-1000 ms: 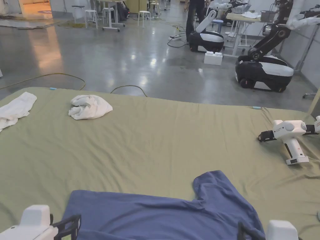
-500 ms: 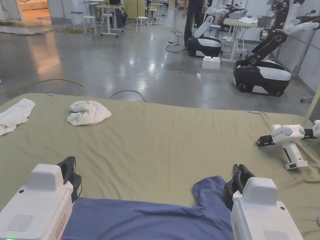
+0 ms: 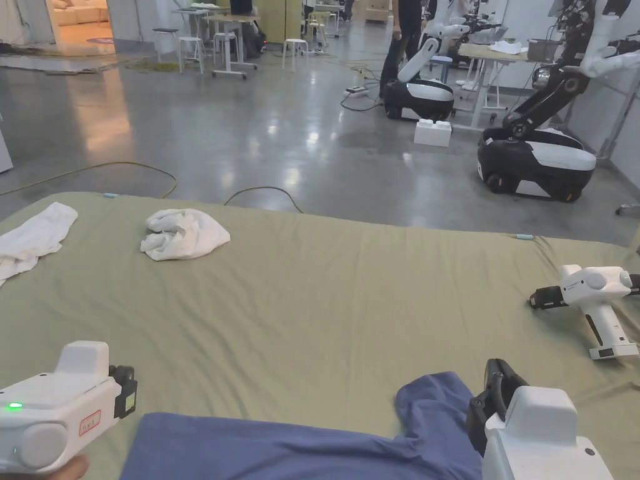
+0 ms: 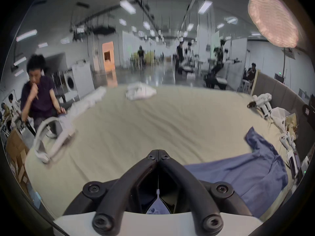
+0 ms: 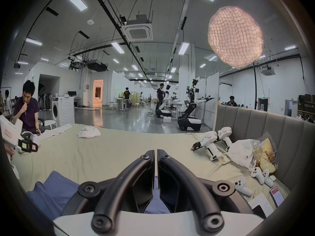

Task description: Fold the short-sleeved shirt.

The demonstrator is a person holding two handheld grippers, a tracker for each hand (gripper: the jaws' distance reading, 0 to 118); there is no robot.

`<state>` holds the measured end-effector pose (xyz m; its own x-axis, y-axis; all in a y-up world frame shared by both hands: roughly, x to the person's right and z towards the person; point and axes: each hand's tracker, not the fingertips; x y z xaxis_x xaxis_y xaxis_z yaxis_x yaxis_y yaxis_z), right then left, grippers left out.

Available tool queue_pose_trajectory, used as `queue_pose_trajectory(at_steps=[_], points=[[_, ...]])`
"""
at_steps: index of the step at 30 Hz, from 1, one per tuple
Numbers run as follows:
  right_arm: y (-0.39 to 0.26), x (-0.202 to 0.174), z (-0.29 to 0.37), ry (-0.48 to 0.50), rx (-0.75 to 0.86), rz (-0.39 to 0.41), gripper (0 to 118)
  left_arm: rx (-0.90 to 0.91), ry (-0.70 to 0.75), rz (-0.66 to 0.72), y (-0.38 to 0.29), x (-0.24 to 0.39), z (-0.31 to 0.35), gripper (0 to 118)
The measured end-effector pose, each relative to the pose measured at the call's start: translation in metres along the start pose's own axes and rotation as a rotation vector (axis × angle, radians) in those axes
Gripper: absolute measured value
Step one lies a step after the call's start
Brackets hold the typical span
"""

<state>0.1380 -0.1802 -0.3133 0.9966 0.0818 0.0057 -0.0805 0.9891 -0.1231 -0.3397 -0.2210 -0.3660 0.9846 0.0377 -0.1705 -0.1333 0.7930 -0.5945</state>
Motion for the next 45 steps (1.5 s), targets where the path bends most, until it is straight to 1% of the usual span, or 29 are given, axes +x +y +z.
queue_pose_trajectory(at_steps=[3,4,5,6,7,8,9,10,13,15,17,18,21,22,23,25,28,31,32,33,34,35,36,37,38,41,43,45], points=[[-0.012,0.005,-0.007,-0.003,-0.044,-0.008,2,-0.137,-0.041,0.058,0.002,-0.010,-0.044,0],[-0.015,0.006,-0.010,-0.008,-0.064,-0.002,2,-0.190,-0.042,0.070,0.002,-0.012,-0.059,3],[-0.019,0.008,-0.011,-0.011,-0.073,0.000,2,-0.231,-0.042,0.080,0.002,-0.014,-0.073,11],[-0.021,0.009,-0.011,-0.013,-0.084,0.002,2,-0.269,-0.048,0.075,0.001,-0.012,-0.085,26],[-0.023,0.010,-0.013,-0.017,-0.100,0.009,2,-0.310,-0.052,0.072,0.000,-0.011,-0.097,52],[-0.026,0.011,-0.014,-0.022,-0.113,0.014,2,-0.326,-0.056,0.072,-0.002,-0.010,-0.107,66],[-0.029,0.013,-0.015,-0.024,-0.126,0.019,2,-0.345,-0.060,0.072,-0.003,-0.009,-0.117,72],[-0.032,0.015,-0.015,-0.027,-0.134,0.021,2,-0.355,-0.054,0.079,-0.007,-0.005,-0.122,73],[-0.039,0.021,-0.018,-0.043,-0.167,0.028,2,-0.414,-0.055,0.090,-0.013,0.003,-0.143,73],[-0.044,0.025,-0.019,-0.053,-0.187,0.027,2,-0.462,-0.042,0.053,-0.021,0.010,-0.150,70],[-0.049,0.028,-0.022,-0.063,-0.213,0.030,2,-0.439,0.009,-0.029,-0.025,0.023,-0.151,63],[-0.051,0.030,-0.022,-0.066,-0.221,0.030,2,-0.413,0.005,-0.033,-0.026,0.024,-0.147,56],[-0.058,0.036,-0.028,-0.072,-0.257,0.024,2,-0.390,0.004,-0.052,-0.026,0.032,-0.144,20],[-0.061,0.038,-0.031,-0.074,-0.270,0.018,2,-0.384,-0.006,-0.057,-0.028,0.025,-0.142,4],[-0.063,0.041,-0.034,-0.076,-0.285,0.012,2,-0.383,-0.019,-0.058,-0.028,0.022,-0.142,0],[-0.065,0.045,-0.041,-0.077,-0.309,0.008,2,-0.396,-0.060,-0.022,-0.026,0.018,-0.142,0],[-0.067,0.052,-0.055,-0.074,-0.337,0.013,2,-0.389,-0.085,-0.021,-0.020,0.009,-0.137,0],[-0.070,0.063,-0.081,-0.069,-0.410,0.037,4,-0.313,-0.104,-0.043,-0.008,0.011,-0.123,0],[-0.072,0.067,-0.093,-0.061,-0.461,0.039,10,-0.300,-0.107,-0.040,-0.004,0.012,-0.119,0],[-0.075,0.071,-0.103,-0.062,-0.497,0.028,20,-0.291,-0.111,-0.042,-0.001,0.012,-0.115,0],[-0.079,0.077,-0.117,-0.056,-0.560,0.036,41,-0.276,-0.111,-0.046,0.003,0.011,-0.113,0],[-0.084,0.082,-0.132,-0.042,-0.625,0.039,56,-0.268,-0.113,-0.050,0.005,0.011,-0.110,0],[-0.091,0.086,-0.145,-0.039,-0.670,0.032,67,-0.263,-0.114,-0.053,0.007,0.011,-0.107,0],[-0.098,0.089,-0.158,-0.025,-0.721,0.055,73,-0.256,-0.115,-0.054,0.007,0.011,-0.105,0],[-0.105,0.092,-0.168,-0.007,-0.750,0.057,73,-0.249,-0.115,-0.057,0.008,0.011,-0.104,0],[-0.125,0.099,-0.196,0.006,-0.846,0.055,73,-0.246,-0.106,-0.067,0.007,0.011,-0.103,0],[-0.137,0.104,-0.209,0.006,-0.889,0.015,73,-0.247,-0.103,-0.066,0.004,0.011,-0.102,0],[-0.146,0.110,-0.221,-0.018,-0.921,-0.012,72,-0.249,-0.100,-0.058,0.001,0.011,-0.100,0]])
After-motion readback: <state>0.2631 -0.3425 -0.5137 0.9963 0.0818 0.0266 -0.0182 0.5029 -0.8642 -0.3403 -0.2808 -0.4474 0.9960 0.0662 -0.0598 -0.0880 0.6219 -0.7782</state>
